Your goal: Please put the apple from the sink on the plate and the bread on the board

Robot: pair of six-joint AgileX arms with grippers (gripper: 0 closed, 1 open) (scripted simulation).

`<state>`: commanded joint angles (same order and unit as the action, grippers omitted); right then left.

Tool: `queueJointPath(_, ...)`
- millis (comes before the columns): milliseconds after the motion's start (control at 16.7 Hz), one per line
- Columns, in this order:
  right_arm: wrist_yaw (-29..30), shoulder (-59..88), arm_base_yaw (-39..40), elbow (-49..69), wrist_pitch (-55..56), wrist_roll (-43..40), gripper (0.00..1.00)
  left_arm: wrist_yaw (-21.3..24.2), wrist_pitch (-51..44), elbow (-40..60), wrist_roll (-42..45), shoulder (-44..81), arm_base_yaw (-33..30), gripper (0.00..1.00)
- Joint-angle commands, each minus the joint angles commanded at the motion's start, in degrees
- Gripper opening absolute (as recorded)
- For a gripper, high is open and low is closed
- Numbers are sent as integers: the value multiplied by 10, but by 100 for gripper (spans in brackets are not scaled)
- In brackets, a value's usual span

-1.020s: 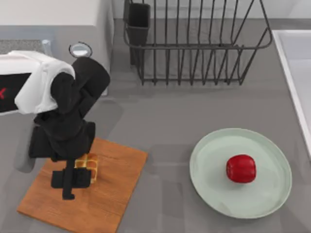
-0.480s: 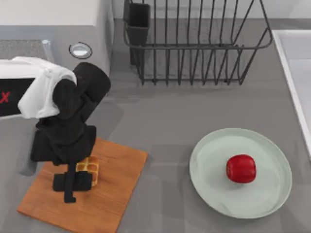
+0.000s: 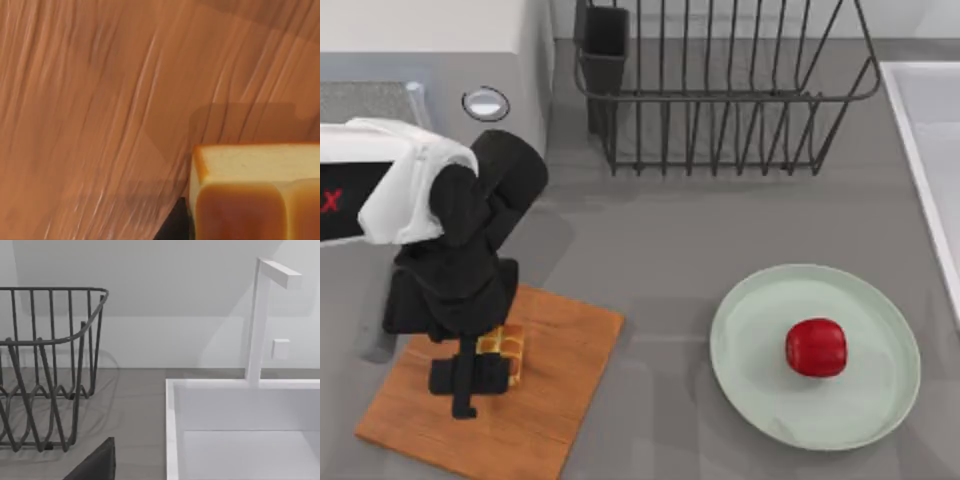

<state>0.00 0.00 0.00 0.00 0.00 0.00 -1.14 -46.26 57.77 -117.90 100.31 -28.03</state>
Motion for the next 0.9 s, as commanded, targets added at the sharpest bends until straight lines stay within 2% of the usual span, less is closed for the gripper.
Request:
queueJointPath(240, 0, 0, 0, 0, 0, 0, 100, 0, 0, 0, 0, 0, 0, 98)
queueJointPath(900, 0, 0, 0, 0, 0, 0, 100, -1, 4, 0, 4, -6, 3, 100)
